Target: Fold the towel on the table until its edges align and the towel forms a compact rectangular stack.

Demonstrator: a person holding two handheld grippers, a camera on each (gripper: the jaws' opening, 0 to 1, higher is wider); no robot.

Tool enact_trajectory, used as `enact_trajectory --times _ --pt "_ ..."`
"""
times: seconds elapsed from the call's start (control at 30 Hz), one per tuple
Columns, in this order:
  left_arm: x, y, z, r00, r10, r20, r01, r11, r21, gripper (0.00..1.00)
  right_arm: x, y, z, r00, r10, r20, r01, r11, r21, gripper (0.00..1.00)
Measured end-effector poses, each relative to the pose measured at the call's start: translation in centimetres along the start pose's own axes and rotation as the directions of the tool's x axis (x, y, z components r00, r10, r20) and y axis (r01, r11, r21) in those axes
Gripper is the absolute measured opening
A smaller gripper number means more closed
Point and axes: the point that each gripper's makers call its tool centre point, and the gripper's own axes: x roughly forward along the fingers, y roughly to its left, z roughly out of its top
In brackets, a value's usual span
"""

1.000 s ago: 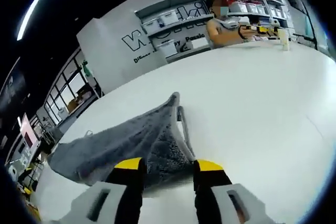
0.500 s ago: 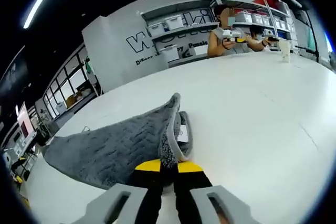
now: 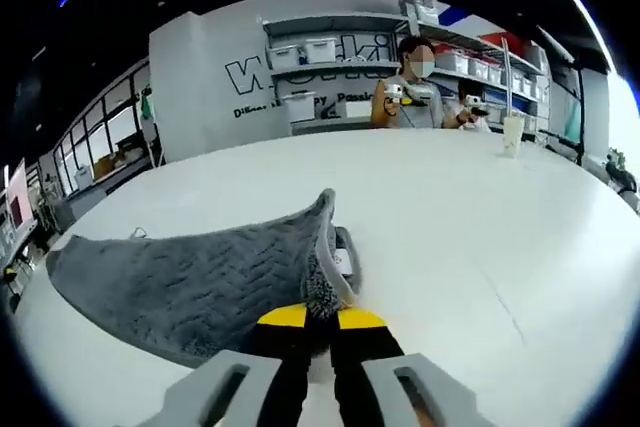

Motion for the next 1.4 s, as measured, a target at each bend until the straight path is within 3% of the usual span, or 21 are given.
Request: enact_trajectory --times 0.23,0.33,0.5,0.7,0.97,1.17,1.2,1.23,1.4 --pt "-0.2 -0.1 -0.1 1.000 0.000 0.002 0.000 1.000 -0.001 0.94 -0.5 -0.3 1.3 1.000 -0.025 0.016 0.025 1.000 -0.012 0.06" --pt "-0.3 -0.2 -0.2 1.000 -0.003 -0.001 0.003 1.000 -0.001 0.94 -0.7 0.6 2.6 0.999 -0.021 0.047 0.022 0.999 -0.042 0.06" --pt "-0.3 -0.5 -0.5 1.000 -0.007 -0.002 0.007 1.000 -0.003 0.94 -1.4 4.3 5.6 0.994 0.038 0.107 -0.026 0.994 -0.106 0.06" --pt "-0.5 -0.8 -0.6 1.000 -0.013 0.001 0.013 1.000 -0.002 0.94 -1.8 11.1 8.7 0.975 0.162 0.155 -0.135 0.976 -0.171 0.05" --pt "-1.2 -0.7 -0.9 1.000 -0.005 0.005 0.005 1.000 -0.008 0.94 -1.7 18.5 11.9 0.940 0.283 0.192 -0.241 0.947 -0.215 0.05" --pt "-1.4 -0.8 -1.5 1.000 -0.004 -0.005 0.004 1.000 -0.014 0.93 -1.2 26.4 13.2 0.891 0.414 0.184 -0.358 0.893 -0.273 0.05" --pt "-1.5 -0.7 -1.5 1.000 -0.003 -0.006 0.003 1.000 -0.014 0.93 -1.2 26.8 13.3 0.888 0.421 0.184 -0.364 0.890 -0.276 0.05" --pt "-1.6 -0.7 -1.6 1.000 -0.002 -0.006 0.001 1.000 -0.013 0.93 -1.1 29.3 13.5 0.873 0.456 0.176 -0.397 0.871 -0.289 0.05" --pt "-1.9 -0.7 -1.9 1.000 0.000 -0.009 0.000 1.000 -0.016 0.93 -0.4 34.8 13.9 0.839 0.524 0.147 -0.458 0.826 -0.330 0.05"
